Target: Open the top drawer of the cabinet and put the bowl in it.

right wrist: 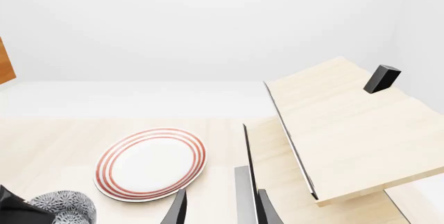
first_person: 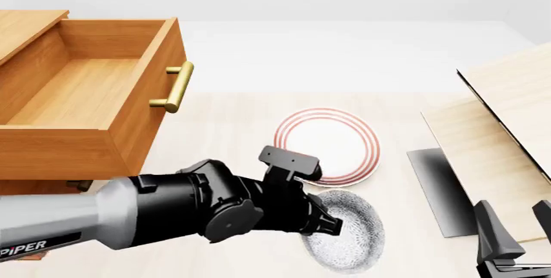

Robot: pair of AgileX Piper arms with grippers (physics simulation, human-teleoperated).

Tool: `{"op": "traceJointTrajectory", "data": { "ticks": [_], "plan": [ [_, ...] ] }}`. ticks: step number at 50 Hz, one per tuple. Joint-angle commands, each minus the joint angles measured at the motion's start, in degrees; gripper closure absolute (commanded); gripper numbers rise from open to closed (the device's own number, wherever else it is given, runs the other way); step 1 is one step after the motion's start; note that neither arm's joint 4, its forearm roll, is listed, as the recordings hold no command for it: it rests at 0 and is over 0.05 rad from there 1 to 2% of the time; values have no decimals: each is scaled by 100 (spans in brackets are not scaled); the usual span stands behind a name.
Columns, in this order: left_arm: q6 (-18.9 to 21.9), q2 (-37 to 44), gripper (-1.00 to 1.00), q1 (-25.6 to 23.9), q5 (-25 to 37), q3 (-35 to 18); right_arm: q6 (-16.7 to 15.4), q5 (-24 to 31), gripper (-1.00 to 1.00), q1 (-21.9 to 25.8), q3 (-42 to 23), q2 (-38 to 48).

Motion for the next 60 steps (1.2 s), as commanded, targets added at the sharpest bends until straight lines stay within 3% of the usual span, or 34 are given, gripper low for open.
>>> {"op": "traceJointTrajectory", "data": {
  "ticks": [1, 25, 27, 29, 34, 60],
  "plan": [
    [100, -141, 100, 174, 288, -271, -2, 5, -100, -3, 4, -14],
    [-9, -142, 100, 439, 998, -1159, -1, 5, -100, -3, 4, -15],
    [-227, -117, 100, 324, 948, -1201, -2, 5, -100, -3, 4, -13],
    [-44, -113, 100, 500, 1109, -1261, -1, 5, -100, -3, 4, -14],
    [-145, -159, 100, 596, 1201, -1380, -3, 5, -100, -2, 4, -13],
    [347, -16, 100, 1448, 2590, -3068, -3, 5, -100, -2, 3, -15]
  ]
}}
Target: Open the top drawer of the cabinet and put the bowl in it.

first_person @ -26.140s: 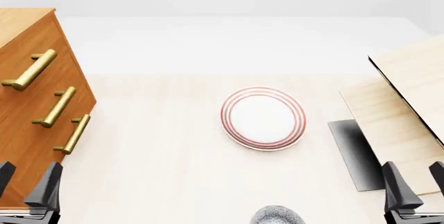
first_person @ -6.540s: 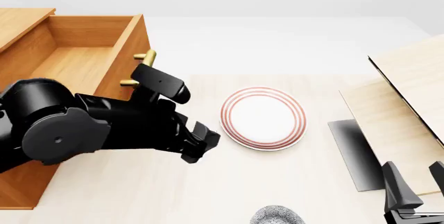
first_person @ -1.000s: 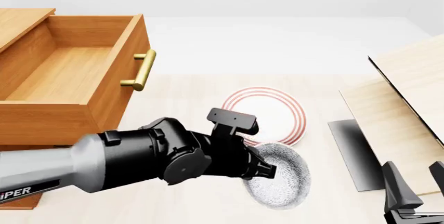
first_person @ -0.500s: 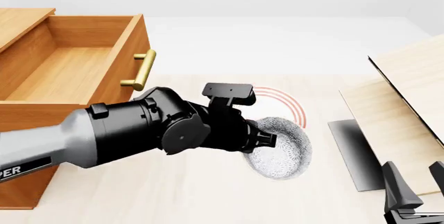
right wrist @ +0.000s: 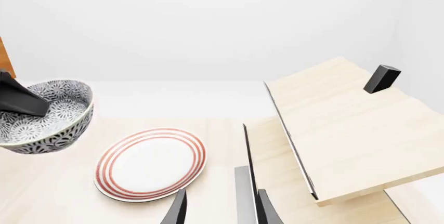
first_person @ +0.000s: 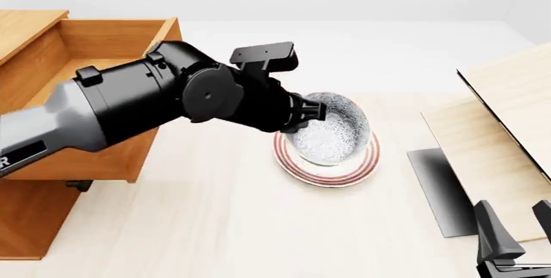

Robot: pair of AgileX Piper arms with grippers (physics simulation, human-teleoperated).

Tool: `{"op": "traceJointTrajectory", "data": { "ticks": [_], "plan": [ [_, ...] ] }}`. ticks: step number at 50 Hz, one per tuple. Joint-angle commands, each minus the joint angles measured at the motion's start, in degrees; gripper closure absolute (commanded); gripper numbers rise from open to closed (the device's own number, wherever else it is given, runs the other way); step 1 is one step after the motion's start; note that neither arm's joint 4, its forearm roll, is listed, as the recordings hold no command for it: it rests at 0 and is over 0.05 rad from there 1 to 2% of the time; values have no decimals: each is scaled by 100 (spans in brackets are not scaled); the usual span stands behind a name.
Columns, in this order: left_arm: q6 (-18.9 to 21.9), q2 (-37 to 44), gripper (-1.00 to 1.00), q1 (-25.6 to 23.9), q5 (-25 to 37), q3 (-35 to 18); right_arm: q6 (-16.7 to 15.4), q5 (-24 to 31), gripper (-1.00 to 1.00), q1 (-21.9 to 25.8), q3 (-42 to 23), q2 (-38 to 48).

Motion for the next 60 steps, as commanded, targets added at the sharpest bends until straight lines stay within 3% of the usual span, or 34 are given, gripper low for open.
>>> {"op": "traceJointTrajectory", "data": {
  "ticks": [1, 19, 36, 46, 60],
  "plan": [
    [197, 50, 100, 331, 547, -703, -2, 5, -100, -3, 4, -13],
    [621, 358, 100, 1080, 1572, -2042, 1, 5, -100, -5, 4, -9],
    [766, 606, 100, 1646, 2230, -3066, -3, 5, -100, -2, 4, -12],
    [557, 445, 100, 1936, 2079, -2875, 0, 5, -100, -4, 4, -12],
    [593, 153, 100, 2399, 2282, -2907, -2, 5, -100, -3, 4, -13]
  ]
}}
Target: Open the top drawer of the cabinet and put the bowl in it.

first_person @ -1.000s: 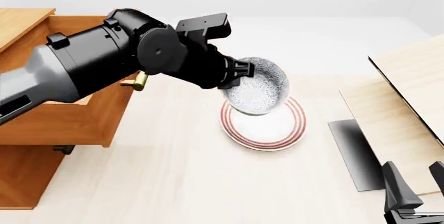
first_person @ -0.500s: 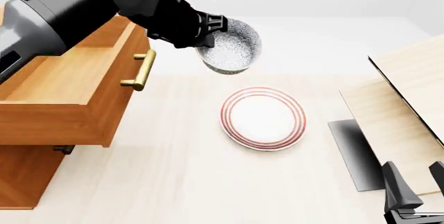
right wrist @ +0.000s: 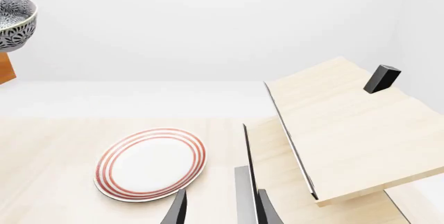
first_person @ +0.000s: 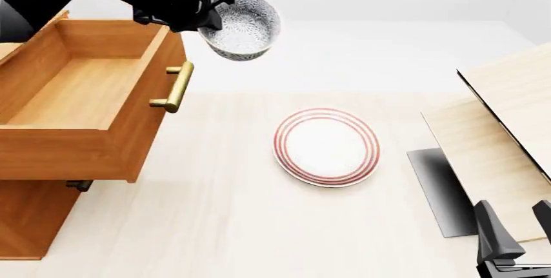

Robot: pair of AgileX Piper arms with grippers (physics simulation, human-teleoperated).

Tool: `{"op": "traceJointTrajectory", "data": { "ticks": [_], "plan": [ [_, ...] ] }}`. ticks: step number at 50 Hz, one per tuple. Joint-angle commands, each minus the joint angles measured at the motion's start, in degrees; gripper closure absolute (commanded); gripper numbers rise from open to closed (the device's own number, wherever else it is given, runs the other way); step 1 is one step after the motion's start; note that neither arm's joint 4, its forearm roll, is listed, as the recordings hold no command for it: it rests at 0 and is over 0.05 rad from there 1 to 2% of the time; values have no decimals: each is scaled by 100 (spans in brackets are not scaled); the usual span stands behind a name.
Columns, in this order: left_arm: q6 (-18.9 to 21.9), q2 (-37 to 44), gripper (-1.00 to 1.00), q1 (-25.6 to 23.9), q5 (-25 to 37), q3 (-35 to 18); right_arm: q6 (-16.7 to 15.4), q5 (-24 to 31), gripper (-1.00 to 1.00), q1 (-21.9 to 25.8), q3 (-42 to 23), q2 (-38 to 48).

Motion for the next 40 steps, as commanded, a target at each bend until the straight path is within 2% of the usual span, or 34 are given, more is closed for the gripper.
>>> {"op": "traceJointTrajectory", "data": {
  "ticks": [1, 10, 16, 27, 40],
  "plan": [
    [21, -273, 100, 433, 172, -110, -3, 5, -100, -4, 4, -14],
    [108, -298, 100, 682, 572, -557, -4, 5, -100, -3, 3, -14],
    [157, -351, 100, 844, 687, -569, -4, 5, -100, -2, 3, -14],
    [129, -723, 100, 1196, 773, -389, -3, 5, -100, -3, 4, -12],
    [28, -1390, 100, 1539, 774, 185, -3, 5, -100, -3, 4, -13]
  ]
}}
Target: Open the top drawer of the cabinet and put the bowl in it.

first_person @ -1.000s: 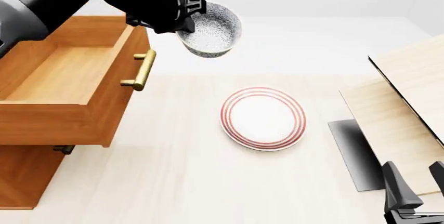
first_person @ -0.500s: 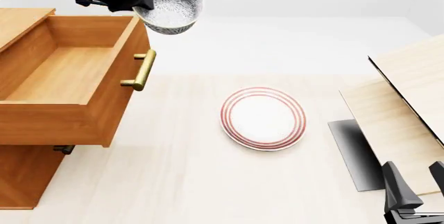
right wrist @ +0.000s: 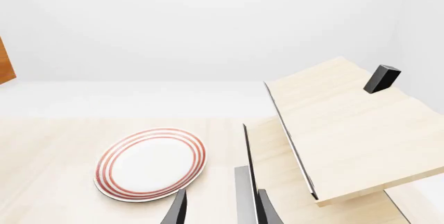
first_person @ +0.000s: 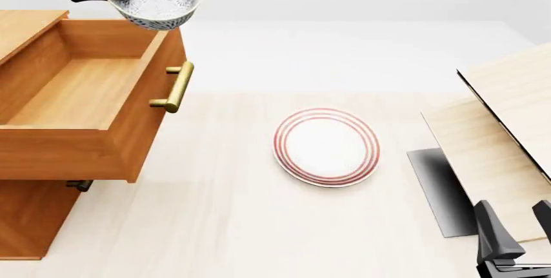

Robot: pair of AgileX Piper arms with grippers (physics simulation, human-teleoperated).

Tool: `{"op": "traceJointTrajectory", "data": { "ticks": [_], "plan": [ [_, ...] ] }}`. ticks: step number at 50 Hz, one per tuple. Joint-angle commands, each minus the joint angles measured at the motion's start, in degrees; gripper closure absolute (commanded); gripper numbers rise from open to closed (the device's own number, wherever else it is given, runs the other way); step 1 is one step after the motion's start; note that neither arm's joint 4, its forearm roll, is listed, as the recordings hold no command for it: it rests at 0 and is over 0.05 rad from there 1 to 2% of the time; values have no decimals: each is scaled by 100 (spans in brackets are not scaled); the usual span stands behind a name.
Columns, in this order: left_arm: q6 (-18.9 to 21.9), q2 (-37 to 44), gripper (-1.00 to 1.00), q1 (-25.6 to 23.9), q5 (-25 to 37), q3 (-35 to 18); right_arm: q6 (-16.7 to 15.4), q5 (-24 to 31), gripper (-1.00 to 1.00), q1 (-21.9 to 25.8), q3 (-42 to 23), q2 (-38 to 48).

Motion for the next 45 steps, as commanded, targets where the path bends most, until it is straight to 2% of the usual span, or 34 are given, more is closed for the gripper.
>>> {"op": "traceJointTrajectory", "data": {
  "ticks": [1, 12, 28, 45],
  "plan": [
    [-11, -529, 100, 323, 55, 351, -3, 5, -100, -4, 4, -12],
    [-32, -781, 100, 605, 132, 489, 0, 5, -100, -4, 4, -10],
    [-189, -1281, 100, 1044, -138, 1257, -4, 5, -100, -4, 3, -14],
    [-236, -1599, 100, 1450, -313, 1668, 0, 5, -100, -3, 4, -15]
  ]
}}
